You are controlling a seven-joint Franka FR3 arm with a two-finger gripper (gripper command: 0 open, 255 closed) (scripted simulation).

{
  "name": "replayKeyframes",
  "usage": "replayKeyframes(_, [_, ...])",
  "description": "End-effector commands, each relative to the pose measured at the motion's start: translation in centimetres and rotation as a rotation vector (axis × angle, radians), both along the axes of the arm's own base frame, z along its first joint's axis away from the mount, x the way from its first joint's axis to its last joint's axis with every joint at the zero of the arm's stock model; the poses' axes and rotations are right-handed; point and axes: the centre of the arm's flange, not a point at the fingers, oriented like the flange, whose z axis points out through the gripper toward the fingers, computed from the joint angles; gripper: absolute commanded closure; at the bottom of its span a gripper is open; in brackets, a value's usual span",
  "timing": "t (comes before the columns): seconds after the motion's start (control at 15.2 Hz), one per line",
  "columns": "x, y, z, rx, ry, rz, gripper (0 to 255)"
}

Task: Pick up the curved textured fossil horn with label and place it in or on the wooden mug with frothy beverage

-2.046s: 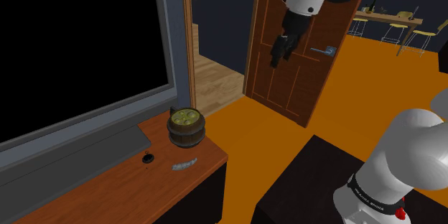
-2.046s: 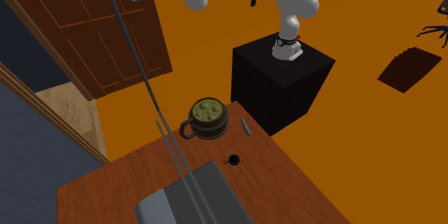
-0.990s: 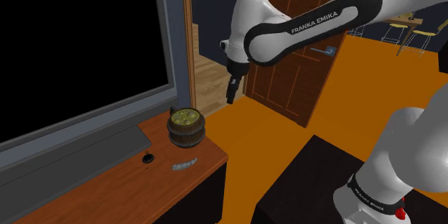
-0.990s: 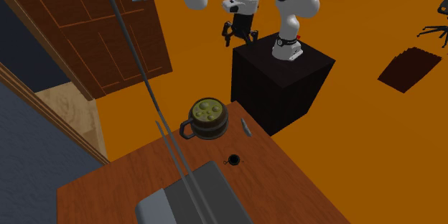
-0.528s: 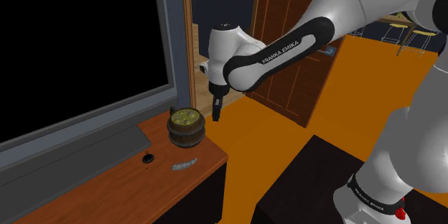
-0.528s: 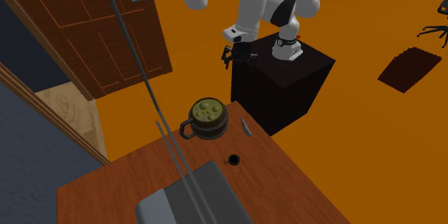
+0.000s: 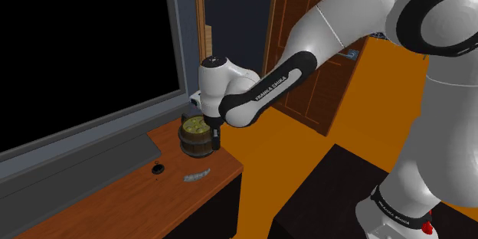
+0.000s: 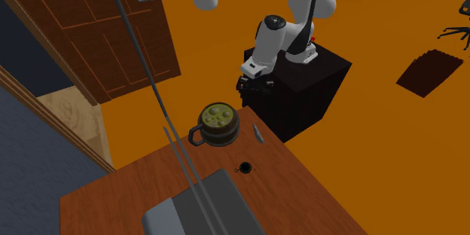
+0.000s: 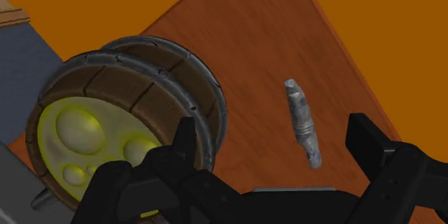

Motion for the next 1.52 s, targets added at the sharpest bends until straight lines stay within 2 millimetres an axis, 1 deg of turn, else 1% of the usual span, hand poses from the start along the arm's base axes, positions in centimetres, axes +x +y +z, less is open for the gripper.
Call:
replayKeyframes(0.0, [0.2,1.7,-2.3,-0.013,0.003,0.058,0])
replayKeyframes(0.53, [0.4,8.1,-11.0,-0.065,0.019,0.280,0])
replayKeyframes(0.59, [0.4,8.5,-11.7,-0.069,0.021,0.298,0])
replayKeyframes(1.06, [0.9,8.1,-15.4,-0.069,0.021,0.298,0])
replayKeyframes(1.12, [0.9,8.1,-15.7,-0.069,0.021,0.298,0])
replayKeyframes(1.45, [0.9,8.1,-15.7,-0.069,0.021,0.298,0])
